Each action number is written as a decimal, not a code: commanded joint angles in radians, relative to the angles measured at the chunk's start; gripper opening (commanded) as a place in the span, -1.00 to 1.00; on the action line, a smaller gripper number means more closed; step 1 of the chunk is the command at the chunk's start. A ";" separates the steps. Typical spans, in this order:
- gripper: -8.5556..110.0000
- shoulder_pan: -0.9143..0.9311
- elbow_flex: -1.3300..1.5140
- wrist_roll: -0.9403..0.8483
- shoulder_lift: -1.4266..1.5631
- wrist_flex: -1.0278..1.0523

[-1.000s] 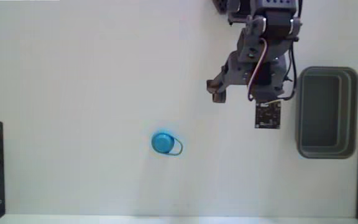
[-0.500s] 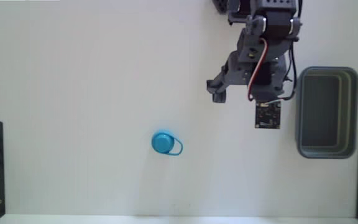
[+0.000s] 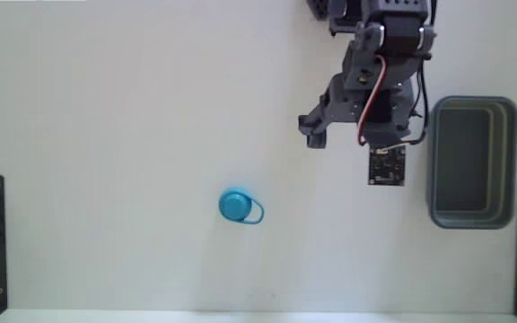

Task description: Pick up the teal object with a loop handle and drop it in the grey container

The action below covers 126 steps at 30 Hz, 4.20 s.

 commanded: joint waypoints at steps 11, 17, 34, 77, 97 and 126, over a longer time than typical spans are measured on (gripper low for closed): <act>1.00 0.011 0.005 0.005 0.043 0.002; 1.00 0.011 0.005 0.005 0.043 0.002; 1.00 0.011 0.005 0.005 0.043 0.002; 1.00 0.021 0.005 0.005 0.043 0.002; 1.00 0.216 0.005 0.005 0.043 0.002; 1.00 0.365 0.005 0.005 0.043 0.002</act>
